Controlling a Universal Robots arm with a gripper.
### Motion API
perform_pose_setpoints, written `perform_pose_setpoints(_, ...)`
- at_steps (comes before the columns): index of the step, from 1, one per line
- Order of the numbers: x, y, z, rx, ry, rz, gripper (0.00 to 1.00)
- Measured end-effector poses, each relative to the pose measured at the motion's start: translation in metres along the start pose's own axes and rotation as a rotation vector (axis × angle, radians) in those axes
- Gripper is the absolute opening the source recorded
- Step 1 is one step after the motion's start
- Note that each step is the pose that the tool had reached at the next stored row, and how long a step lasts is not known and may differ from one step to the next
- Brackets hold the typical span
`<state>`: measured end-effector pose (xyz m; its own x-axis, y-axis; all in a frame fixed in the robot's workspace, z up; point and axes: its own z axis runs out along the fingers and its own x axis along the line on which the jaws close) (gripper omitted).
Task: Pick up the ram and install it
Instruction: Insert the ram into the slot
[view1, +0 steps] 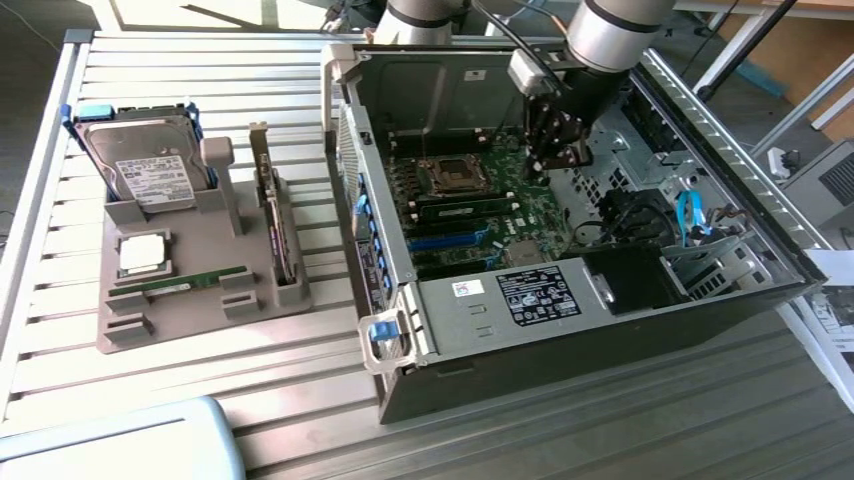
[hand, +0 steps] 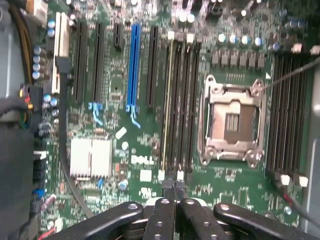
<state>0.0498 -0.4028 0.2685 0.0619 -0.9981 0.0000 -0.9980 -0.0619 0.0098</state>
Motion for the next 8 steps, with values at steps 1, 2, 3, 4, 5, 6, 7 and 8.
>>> perform_pose_setpoints(1, 0.0, -0.0016, 0.0, -0.0001, 0.0, 0.0, 0.11)
perform_pose_setpoints(2, 0.0001, -0.0027, 0.0, -0.0002, 0.0, 0.0, 0.11)
perform_pose_setpoints(3, 0.0001, -0.0032, -0.0001, -0.0002, 0.0001, 0.0, 0.11)
perform_pose_setpoints(4, 0.0002, -0.0032, -0.0001, -0.0002, 0.0001, 0.0, 0.11)
perform_pose_setpoints(5, 0.0002, -0.0032, -0.0001, -0.0002, 0.0001, 0.0, 0.11)
perform_pose_setpoints(6, 0.0002, -0.0032, -0.0001, -0.0002, 0.0001, 0.0, 0.11)
perform_pose_setpoints(7, 0.0002, -0.0032, 0.0, -0.0002, 0.0, 0.0, 0.11)
perform_pose_setpoints(8, 0.0002, -0.0033, -0.0001, -0.0002, 0.0001, 0.0, 0.11)
